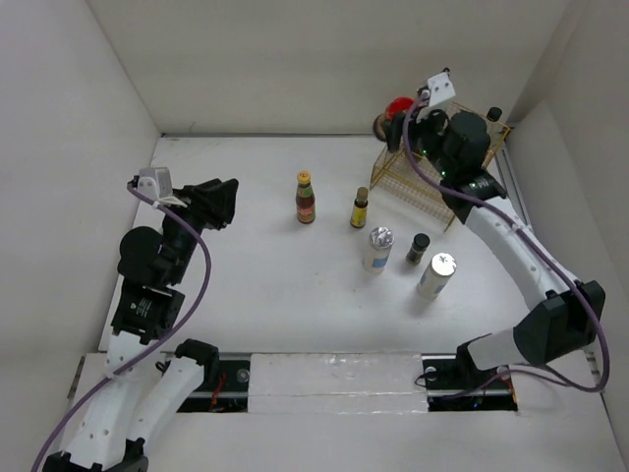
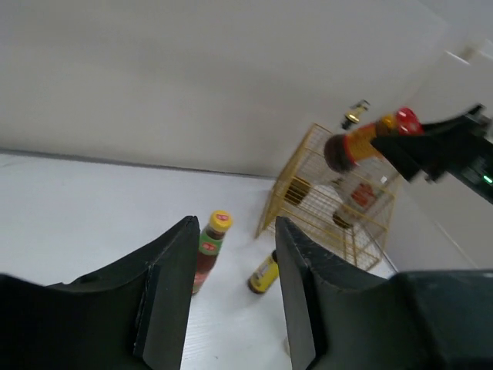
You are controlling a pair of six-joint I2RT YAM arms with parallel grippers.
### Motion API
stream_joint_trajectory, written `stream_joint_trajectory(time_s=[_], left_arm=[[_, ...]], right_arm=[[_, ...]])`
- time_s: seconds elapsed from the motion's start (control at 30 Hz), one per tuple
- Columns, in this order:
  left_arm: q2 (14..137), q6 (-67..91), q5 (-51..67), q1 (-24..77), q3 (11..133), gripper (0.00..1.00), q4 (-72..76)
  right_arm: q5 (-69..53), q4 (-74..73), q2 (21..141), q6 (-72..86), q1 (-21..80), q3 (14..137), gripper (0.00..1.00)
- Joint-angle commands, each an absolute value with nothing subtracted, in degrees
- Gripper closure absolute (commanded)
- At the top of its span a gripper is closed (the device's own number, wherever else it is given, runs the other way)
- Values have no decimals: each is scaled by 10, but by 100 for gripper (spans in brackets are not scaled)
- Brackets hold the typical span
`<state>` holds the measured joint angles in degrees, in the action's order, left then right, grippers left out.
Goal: Organize the condiment bottles
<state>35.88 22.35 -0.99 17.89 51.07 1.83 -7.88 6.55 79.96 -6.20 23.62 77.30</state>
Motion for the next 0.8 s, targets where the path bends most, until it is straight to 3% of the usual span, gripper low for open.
stream_joint_trajectory(time_s=[0.0,0.07,0.13,0.17,0.27,0.33,0.4,0.43,0.47,0.53,0.6,0.77], left_arm=[[371,191,139,180,500,61,94],[391,185,240,180,505,62,105],[409,178,302,180,505,53,117],[410,178,321,180,511,43,124],[415,178,344,180,512,34,130],[415,178,324,180,512,42,124],[420,178,305,180,512,77,116],[425,172,290,180,517,87,111],[425,172,283,180,517,86,106],[431,172,258,180,517,71,99],[431,179,228,180,517,38,92],[445,192,117,180,529,32,48]], right_arm=[[-29,116,822,-69,182,812,66],[-29,116,855,-69,160,836,66],[-29,116,893,-69,135,867,66],[-29,116,904,-69,128,878,66],[-29,116,940,-76,110,913,66],[-24,116,954,-82,103,927,66],[-17,116,973,-87,97,946,67],[-17,116,973,-87,97,946,67],[-17,116,979,-87,97,951,67],[-10,116,987,-87,91,951,67],[-10,121,1000,-87,91,956,68],[7,134,1011,-87,86,956,68]])
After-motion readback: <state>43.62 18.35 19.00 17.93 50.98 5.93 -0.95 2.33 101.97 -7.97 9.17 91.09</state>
